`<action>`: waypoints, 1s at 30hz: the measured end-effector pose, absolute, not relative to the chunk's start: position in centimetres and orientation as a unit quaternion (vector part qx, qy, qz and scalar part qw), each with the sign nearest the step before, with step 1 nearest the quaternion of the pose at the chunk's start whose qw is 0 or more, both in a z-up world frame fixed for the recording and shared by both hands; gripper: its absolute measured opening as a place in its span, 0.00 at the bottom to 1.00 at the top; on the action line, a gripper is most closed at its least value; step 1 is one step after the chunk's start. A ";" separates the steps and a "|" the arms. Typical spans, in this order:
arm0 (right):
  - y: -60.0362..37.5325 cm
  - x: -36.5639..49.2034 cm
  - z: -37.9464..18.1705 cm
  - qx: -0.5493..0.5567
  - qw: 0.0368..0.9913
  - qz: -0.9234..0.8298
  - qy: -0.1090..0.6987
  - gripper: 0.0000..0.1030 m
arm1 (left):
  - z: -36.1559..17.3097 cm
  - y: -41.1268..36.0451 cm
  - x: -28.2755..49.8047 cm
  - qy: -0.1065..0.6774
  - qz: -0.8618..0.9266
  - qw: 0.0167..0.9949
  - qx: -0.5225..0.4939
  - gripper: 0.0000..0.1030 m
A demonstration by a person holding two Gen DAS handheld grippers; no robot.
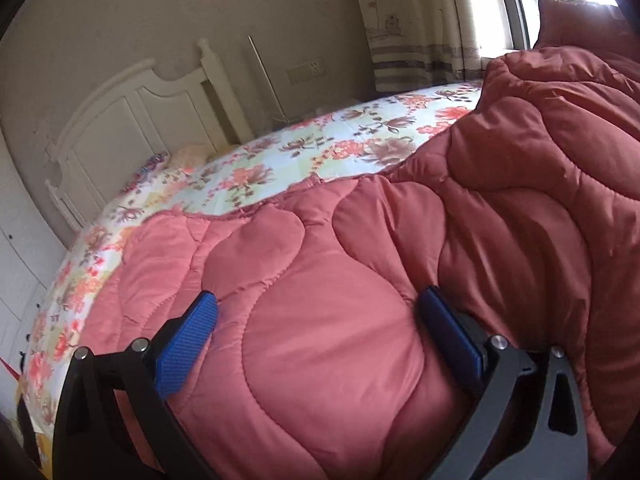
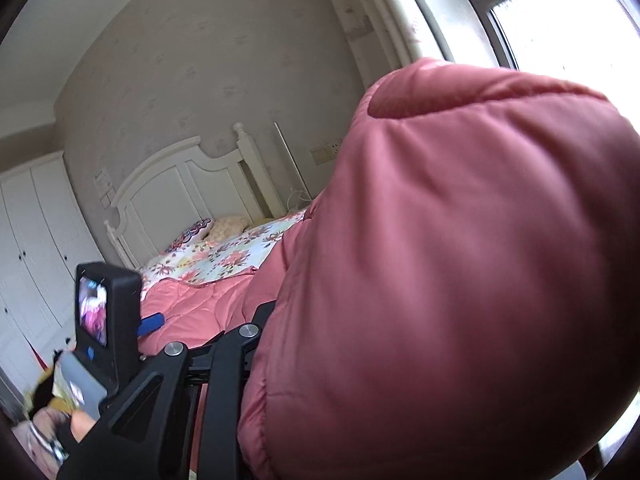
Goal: Fold large clothes
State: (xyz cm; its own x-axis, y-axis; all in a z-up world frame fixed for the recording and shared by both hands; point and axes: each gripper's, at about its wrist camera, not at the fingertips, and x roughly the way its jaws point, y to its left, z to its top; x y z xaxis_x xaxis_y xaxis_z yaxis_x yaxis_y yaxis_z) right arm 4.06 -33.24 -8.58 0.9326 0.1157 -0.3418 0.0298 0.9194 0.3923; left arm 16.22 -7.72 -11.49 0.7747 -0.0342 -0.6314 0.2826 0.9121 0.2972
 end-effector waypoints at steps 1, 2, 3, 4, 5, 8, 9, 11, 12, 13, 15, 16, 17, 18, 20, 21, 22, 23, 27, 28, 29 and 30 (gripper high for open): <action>-33.3 4.1 -8.4 0.194 0.964 0.021 0.181 0.34 | -11.3 -7.5 16.4 0.331 -0.089 0.920 0.187 0.98; -33.2 4.1 -8.3 0.188 0.965 0.020 0.180 0.34 | -11.0 -7.2 16.5 0.340 -0.090 0.918 0.185 0.98; -33.1 4.1 -8.2 0.182 0.967 0.017 0.179 0.34 | -10.2 -6.9 16.2 0.343 -0.087 0.917 0.182 0.98; -33.1 4.3 -8.4 0.178 0.967 0.015 0.180 0.34 | -9.6 -6.6 15.4 0.337 -0.089 0.920 0.179 0.98; -33.2 4.3 -8.4 0.174 0.968 0.012 0.182 0.34 | -8.8 -6.2 14.4 0.324 -0.093 0.925 0.177 0.98; -33.0 4.2 -8.1 0.163 0.969 0.007 0.184 0.34 | -8.1 -6.1 11.3 0.301 -0.110 0.928 0.188 0.98; -32.7 4.1 -7.9 0.156 0.971 0.005 0.183 0.34 | -8.5 -6.4 10.8 0.303 -0.113 0.926 0.195 0.98; -31.8 4.1 -7.6 0.141 0.973 0.004 0.181 0.34 | -10.8 -7.4 10.0 0.308 -0.114 0.920 0.217 0.98; -30.8 4.0 -7.3 0.130 0.974 0.006 0.183 0.34 | -11.5 -7.6 9.7 0.297 -0.109 0.924 0.215 0.98; -30.0 4.0 -7.3 0.110 0.977 0.001 0.184 0.34 | -11.9 -7.5 9.6 0.288 -0.109 0.929 0.206 0.98; -29.1 4.2 -6.8 0.076 0.981 -0.007 0.180 0.34 | -11.7 -7.4 9.8 0.296 -0.115 0.926 0.204 0.98; -28.7 4.2 -6.5 0.064 0.982 -0.009 0.179 0.34 | -11.3 -7.4 9.9 0.301 -0.119 0.922 0.213 0.98; -28.4 4.2 -6.2 0.052 0.982 -0.011 0.180 0.34 | -10.9 -7.4 9.8 0.301 -0.124 0.919 0.224 0.98; -28.4 4.4 -6.0 0.043 0.982 -0.013 0.181 0.34 | -10.2 -7.0 9.7 0.294 -0.129 0.918 0.234 0.98; -28.0 4.5 -5.7 0.018 0.983 -0.017 0.184 0.34 | -8.0 -4.7 9.9 0.266 -0.112 0.931 0.223 0.98; -27.7 4.5 -5.7 0.009 0.983 -0.018 0.185 0.34 | -7.0 -3.0 10.7 0.264 -0.097 0.937 0.205 0.98; -27.4 4.6 -5.6 -0.003 0.982 -0.021 0.186 0.34 | -6.2 -1.5 11.7 0.267 -0.085 0.941 0.190 0.98; -27.0 4.7 -5.5 -0.014 0.982 -0.024 0.187 0.34 | -5.7 -0.1 12.8 0.270 -0.068 0.944 0.178 0.98; -24.5 5.1 -5.2 -0.069 0.979 -0.034 0.191 0.34 | -5.4 4.3 17.2 0.297 -0.038 0.945 0.133 0.98; -23.7 5.2 -5.3 -0.087 0.977 -0.035 0.191 0.34 | -5.7 4.3 17.7 0.300 -0.049 0.943 0.133 0.98; -22.5 5.1 -5.1 -0.104 0.975 -0.036 0.191 0.34 | -6.4 3.9 18.1 0.301 -0.056 0.941 0.147 0.98; -21.5 5.4 -5.2 -0.126 0.973 -0.038 0.191 0.34 | -7.6 3.2 18.6 0.304 -0.059 0.936 0.167 0.98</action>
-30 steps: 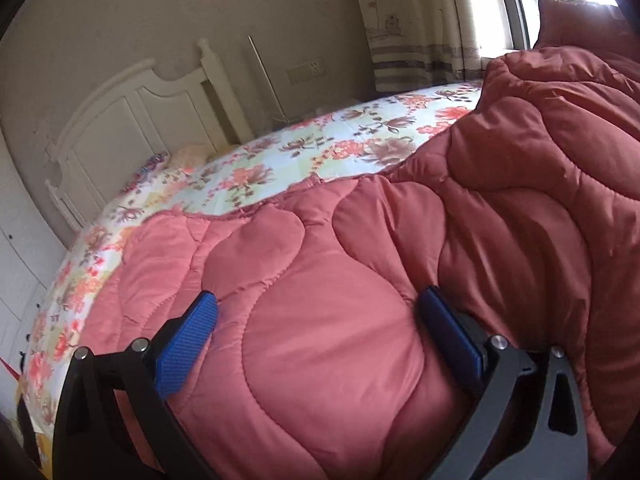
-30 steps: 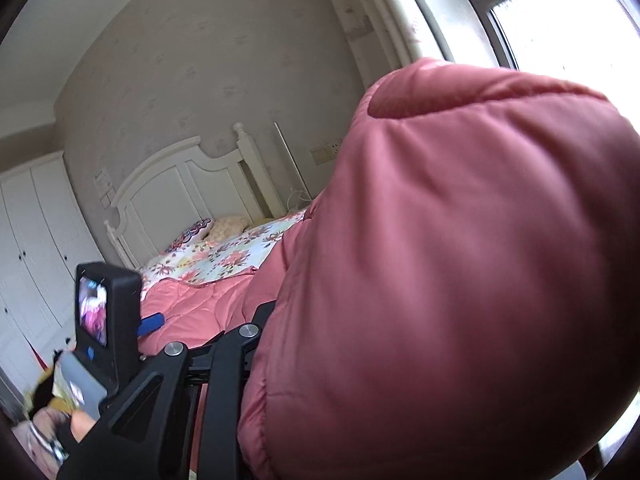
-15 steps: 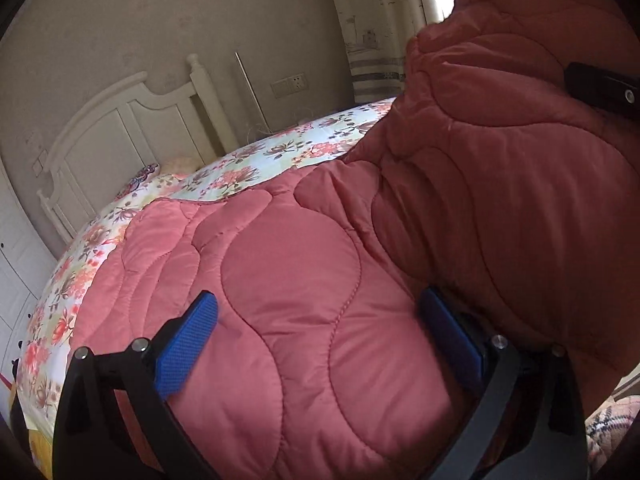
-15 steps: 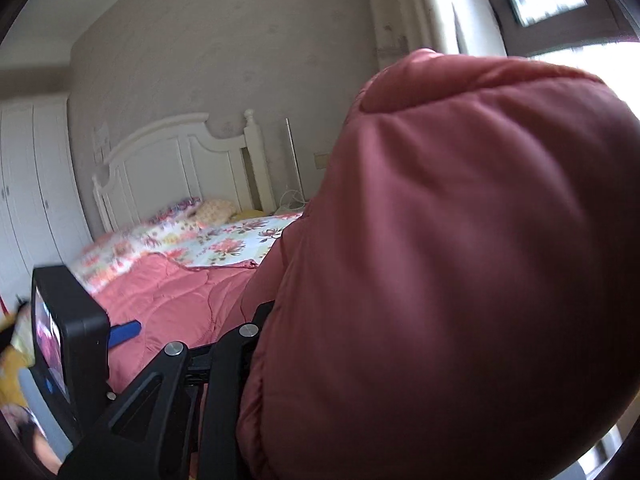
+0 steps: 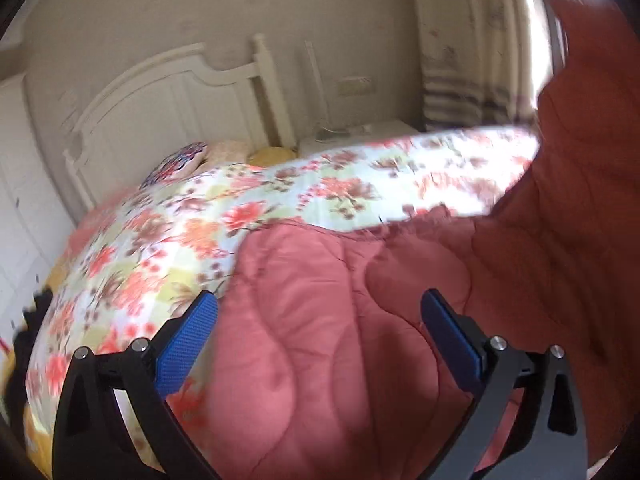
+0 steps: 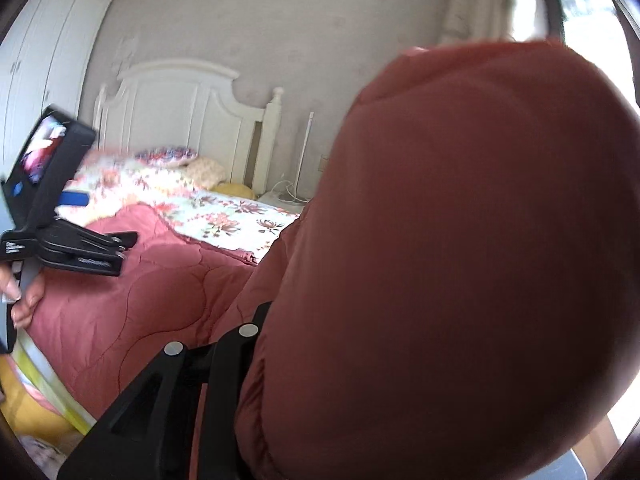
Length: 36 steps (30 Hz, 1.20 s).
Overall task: Fold large clothes
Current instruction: 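Roll the lifted comforter end over onto the rest with the right gripper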
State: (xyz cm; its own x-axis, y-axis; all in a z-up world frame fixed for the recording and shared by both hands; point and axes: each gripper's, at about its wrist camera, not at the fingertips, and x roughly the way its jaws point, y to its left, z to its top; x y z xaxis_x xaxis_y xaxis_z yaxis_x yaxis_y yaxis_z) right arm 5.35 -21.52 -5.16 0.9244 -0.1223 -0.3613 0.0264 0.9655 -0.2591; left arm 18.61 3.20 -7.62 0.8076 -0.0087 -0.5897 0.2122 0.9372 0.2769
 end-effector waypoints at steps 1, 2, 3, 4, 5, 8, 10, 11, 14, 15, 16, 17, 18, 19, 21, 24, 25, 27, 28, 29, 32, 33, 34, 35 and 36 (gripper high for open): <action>-20.8 5.6 -5.2 -0.140 0.971 -0.040 0.191 0.34 | -8.8 2.8 19.3 0.315 -0.061 0.930 0.177 0.98; -20.2 5.8 -5.3 -0.152 0.969 -0.041 0.191 0.34 | -10.3 2.7 20.3 0.335 -0.067 0.924 0.173 0.98; -19.5 6.0 -5.4 -0.168 0.966 -0.042 0.192 0.34 | -10.8 3.1 21.2 0.344 -0.072 0.923 0.154 0.98; -18.8 6.1 -5.6 -0.182 0.964 -0.043 0.191 0.34 | -10.6 3.6 21.4 0.347 -0.075 0.924 0.141 0.98; -18.0 6.2 -5.8 -0.200 0.960 -0.045 0.189 0.34 | -10.3 4.0 21.5 0.347 -0.081 0.926 0.127 0.98; -16.1 6.5 -6.7 -0.243 0.950 -0.047 0.189 0.34 | -10.3 5.3 21.7 0.354 -0.103 0.925 0.088 0.98; -14.8 6.6 -7.4 -0.266 0.944 -0.047 0.188 0.34 | -9.8 7.1 21.6 0.352 -0.124 0.927 0.033 0.98; -14.0 6.6 -7.9 -0.286 0.939 -0.047 0.187 0.35 | -9.7 8.2 21.7 0.348 -0.137 0.928 -0.004 0.98; -11.6 6.5 -9.9 -0.347 0.919 -0.039 0.182 0.36 | -9.6 12.4 21.6 0.322 -0.181 0.918 -0.143 0.98; -10.6 6.5 -11.2 -0.380 0.907 -0.034 0.180 0.39 | -9.6 13.2 21.7 0.318 -0.189 0.912 -0.175 0.98; -9.7 6.5 -12.5 -0.411 0.893 -0.028 0.182 0.43 | -10.0 14.5 21.8 0.316 -0.197 0.903 -0.213 0.98; -8.7 6.5 -14.3 -0.454 0.872 -0.026 0.182 0.51 | -10.4 15.2 22.0 0.319 -0.202 0.896 -0.235 0.97; -7.8 6.4 -16.6 -0.505 0.845 -0.028 0.174 0.59 | -10.5 15.6 22.1 0.320 -0.207 0.891 -0.247 0.97; -7.4 6.3 -18.4 -0.546 0.822 -0.036 0.160 0.60 | -10.7 16.0 22.0 0.316 -0.214 0.887 -0.261 0.97; -7.1 5.9 -20.3 -0.588 0.796 -0.043 0.137 0.60 | -10.9 16.5 21.8 0.310 -0.218 0.884 -0.275 0.97; -9.1 5.3 -17.4 -0.514 0.846 0.000 0.142 0.45 | -11.1 17.2 21.8 0.308 -0.228 0.875 -0.295 0.98; -10.2 5.2 -15.9 -0.471 0.870 0.008 0.144 0.38 | -11.3 17.5 21.8 0.306 -0.235 0.869 -0.308 0.98; -12.7 4.9 -12.6 -0.384 0.912 0.022 0.146 0.32 | -11.5 18.0 21.8 0.303 -0.244 0.862 -0.325 0.98; -13.9 4.6 -11.3 -0.355 0.924 0.025 0.140 0.32 | -11.6 18.1 21.9 0.302 -0.247 0.859 -0.333 0.98; -14.6 4.3 -10.5 -0.344 0.929 0.028 0.132 0.31 | -11.7 18.2 22.0 0.301 -0.248 0.857 -0.337 0.98; -14.2 3.9 -10.7 -0.373 0.919 0.033 0.121 0.32 | -11.7 18.4 22.0 0.298 -0.249 0.855 -0.343 0.98; -13.7 3.5 -11.4 -0.391 0.912 0.035 0.121 0.32 | -11.8 18.5 22.0 0.298 -0.249 0.855 -0.345 0.98; -12.2 3.8 -12.7 -0.425 0.895 0.036 0.127 0.32 | -11.9 18.5 21.9 0.298 -0.248 0.854 -0.347 0.98; -11.9 3.7 -14.2 -0.459 0.877 0.035 0.136 0.32 | -12.0 18.6 21.9 0.299 -0.247 0.852 -0.352 0.97; -11.1 4.0 -16.6 -0.503 0.852 0.025 0.142 0.34 | -12.2 18.8 21.9 0.299 -0.249 0.849 -0.356 0.97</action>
